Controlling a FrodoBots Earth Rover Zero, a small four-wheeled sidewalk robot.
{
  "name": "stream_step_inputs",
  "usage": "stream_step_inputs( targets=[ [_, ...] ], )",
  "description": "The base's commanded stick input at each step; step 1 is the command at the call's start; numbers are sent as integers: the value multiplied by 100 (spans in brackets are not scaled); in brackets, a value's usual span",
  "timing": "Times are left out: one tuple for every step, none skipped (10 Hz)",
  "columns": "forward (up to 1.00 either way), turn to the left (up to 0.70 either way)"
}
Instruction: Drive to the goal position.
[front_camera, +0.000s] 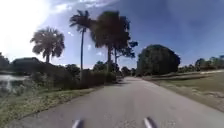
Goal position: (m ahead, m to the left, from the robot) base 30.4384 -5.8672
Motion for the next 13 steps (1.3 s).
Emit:
stream_step_inputs(
  targets=[
    [70,0],
    [70,0],
    [70,0],
    [70,0],
    [70,0],
    [70,0],
    [70,0],
    [70,0],
    [70,0],
    [70,0],
    [70,0],
    [70,0],
    [70,0]
  ],
)
